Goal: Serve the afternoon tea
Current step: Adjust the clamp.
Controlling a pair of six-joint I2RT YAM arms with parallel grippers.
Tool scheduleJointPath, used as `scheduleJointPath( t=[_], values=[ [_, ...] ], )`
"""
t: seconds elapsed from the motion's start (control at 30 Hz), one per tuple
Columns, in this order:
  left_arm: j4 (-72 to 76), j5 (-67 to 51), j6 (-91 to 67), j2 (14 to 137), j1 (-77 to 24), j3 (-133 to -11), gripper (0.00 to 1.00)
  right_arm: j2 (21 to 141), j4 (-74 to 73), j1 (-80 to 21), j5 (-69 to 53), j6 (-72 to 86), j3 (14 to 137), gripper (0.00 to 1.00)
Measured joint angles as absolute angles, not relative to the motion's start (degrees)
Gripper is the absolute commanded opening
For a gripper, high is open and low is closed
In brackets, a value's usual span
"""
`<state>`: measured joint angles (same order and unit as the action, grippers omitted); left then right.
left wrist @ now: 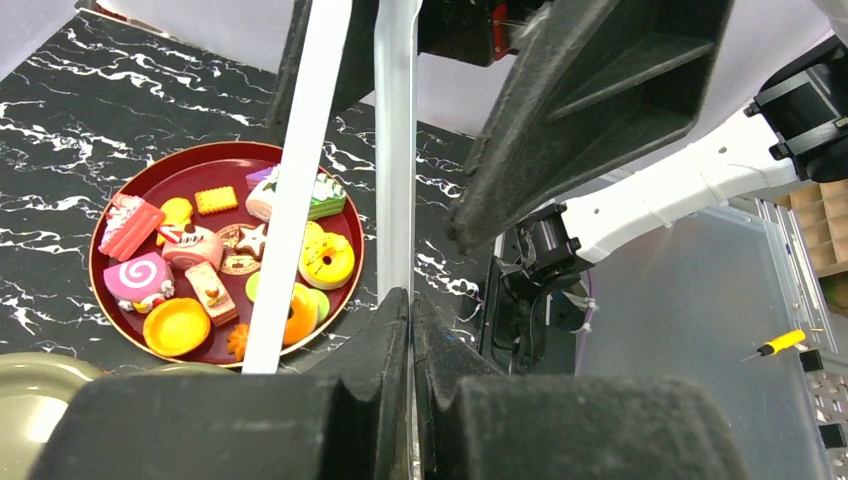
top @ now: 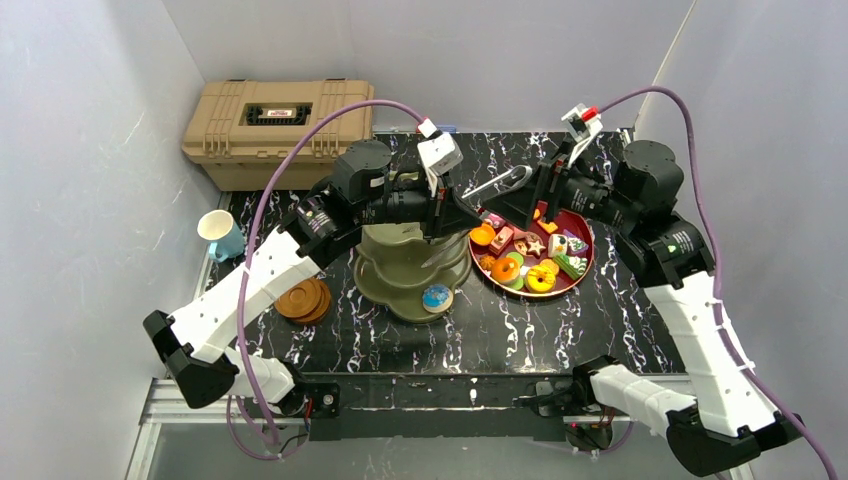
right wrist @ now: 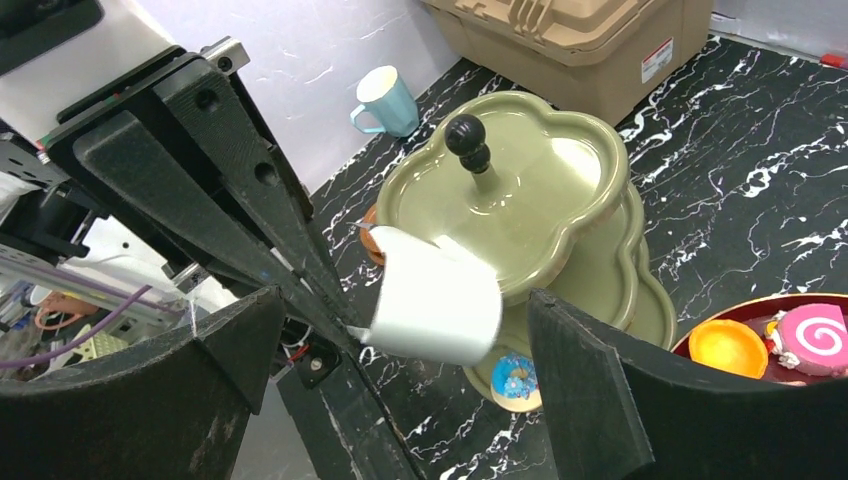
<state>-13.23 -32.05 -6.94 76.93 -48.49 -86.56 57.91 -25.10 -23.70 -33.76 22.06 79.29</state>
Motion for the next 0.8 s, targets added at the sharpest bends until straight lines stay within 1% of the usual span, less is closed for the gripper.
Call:
scheduleJointPath(
  t=[0.13, 0.3, 0.4, 0.57, 0.8],
  values=[
    [-13.2, -32.0, -6.9, 76.9, -48.5, -86.2, 0.0, 56.2, -24.2, -23.7, -33.5, 22.9, 77.5, 0.95],
    [-13.4, -32.0, -6.7, 76.9, -48.5, -85.9, 0.0, 54.7, -21.0, -23.7, -34.4, 25.3, 72.0, 0.98],
    [-14.5, -32.5, -7.2, 76.9, -48.5, -86.5, 0.0, 53.9, -18.1, -23.7, -38.1, 26.3, 68.6, 0.98],
    [-16.8, -38.1, -12.2, 76.7, -48.4, -90.5, 0.0, 51.7, -12.1, -23.7, -46.5, 27.3, 66.6, 0.98],
    [-16.2, -48.3, -24.7, 73.4, -46.8, -92.5, 0.0, 48.7, -0.4, -23.7, -53.2, 29.6, 66.4, 0.98]
  ],
)
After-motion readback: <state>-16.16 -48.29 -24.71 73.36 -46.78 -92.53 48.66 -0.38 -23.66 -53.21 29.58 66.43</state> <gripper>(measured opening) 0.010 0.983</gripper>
